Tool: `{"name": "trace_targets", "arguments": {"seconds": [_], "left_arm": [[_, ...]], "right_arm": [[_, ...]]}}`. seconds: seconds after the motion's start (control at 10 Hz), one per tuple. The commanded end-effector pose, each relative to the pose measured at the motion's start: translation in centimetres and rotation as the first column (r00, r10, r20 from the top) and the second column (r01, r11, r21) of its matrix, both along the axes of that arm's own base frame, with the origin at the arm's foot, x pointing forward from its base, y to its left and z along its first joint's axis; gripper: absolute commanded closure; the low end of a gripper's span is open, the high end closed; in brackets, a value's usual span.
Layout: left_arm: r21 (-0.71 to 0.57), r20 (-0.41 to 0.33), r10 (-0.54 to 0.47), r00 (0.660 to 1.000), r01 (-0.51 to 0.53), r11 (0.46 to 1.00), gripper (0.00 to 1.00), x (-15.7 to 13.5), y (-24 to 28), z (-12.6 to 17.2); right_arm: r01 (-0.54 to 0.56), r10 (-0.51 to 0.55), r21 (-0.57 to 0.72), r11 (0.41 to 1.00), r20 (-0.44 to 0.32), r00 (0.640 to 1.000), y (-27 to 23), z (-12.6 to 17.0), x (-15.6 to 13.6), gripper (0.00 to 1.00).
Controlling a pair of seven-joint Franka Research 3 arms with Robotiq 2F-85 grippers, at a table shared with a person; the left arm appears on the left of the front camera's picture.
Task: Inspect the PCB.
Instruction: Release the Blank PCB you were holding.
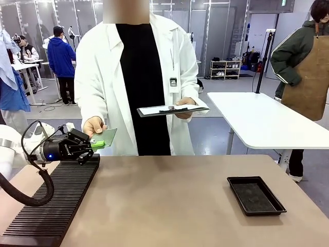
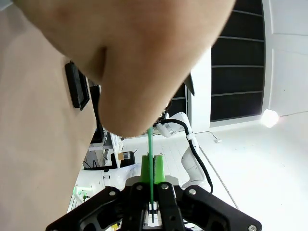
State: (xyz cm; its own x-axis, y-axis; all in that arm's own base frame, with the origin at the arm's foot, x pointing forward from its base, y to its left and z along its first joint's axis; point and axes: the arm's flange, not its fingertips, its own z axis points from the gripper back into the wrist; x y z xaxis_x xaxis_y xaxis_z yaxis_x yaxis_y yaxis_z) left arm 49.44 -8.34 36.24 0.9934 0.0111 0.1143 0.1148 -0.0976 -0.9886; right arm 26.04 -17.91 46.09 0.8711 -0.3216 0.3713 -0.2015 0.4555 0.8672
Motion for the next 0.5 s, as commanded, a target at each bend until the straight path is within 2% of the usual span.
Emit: {"name": "trace_targets", "arguments": {"seconds": [0.0, 0.4], "left_arm": [[-0.002, 0.022, 0.003, 1.000, -0.003, 1.000, 0.97, -0.01, -0.03, 0.01], [-0.002, 0.022, 0.003, 1.000, -0.003, 1.000, 0.97, -0.01, -0.03, 0.01]], "right_arm": [[-0.001, 0.001, 0.006, 1.000, 0.016, 1.000, -0.07, 0.14, -0.06, 0.00], [-0.001, 0.001, 0.006, 1.000, 0.016, 1.000, -0.07, 0.14, -0.06, 0.00]]}}
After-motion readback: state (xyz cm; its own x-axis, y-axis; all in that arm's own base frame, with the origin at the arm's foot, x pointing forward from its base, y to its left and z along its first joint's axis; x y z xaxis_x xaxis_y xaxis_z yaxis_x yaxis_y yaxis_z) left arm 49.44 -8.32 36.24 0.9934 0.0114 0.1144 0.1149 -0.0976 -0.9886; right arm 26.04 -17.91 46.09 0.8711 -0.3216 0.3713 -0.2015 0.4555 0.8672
